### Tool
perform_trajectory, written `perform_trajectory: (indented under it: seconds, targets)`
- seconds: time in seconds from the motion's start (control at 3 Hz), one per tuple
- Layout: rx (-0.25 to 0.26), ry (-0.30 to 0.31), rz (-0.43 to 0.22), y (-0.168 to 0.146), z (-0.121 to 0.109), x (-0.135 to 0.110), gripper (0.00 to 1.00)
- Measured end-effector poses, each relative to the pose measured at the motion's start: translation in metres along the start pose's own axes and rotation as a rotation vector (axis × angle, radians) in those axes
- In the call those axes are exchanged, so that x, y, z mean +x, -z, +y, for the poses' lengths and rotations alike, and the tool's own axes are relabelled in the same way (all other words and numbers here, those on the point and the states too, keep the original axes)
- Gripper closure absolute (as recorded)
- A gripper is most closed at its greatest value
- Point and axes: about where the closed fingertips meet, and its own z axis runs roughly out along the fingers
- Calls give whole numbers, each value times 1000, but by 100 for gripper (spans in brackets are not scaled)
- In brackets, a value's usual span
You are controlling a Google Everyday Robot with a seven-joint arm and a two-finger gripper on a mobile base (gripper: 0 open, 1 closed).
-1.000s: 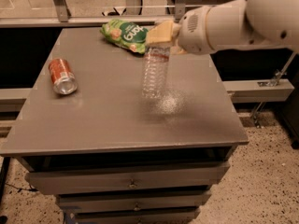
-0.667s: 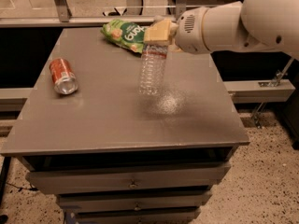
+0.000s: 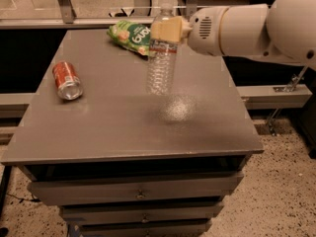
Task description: Place water bottle upright
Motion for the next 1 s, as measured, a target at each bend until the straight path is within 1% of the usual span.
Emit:
perform_trajectory:
  seconds: [0.33,0.67,1.0]
  targets:
    - [113,165,60,0,-24,13,100]
    - [175,424,27,-6,-52,19,100]
    - [182,548,-8,-6,-52,9,100]
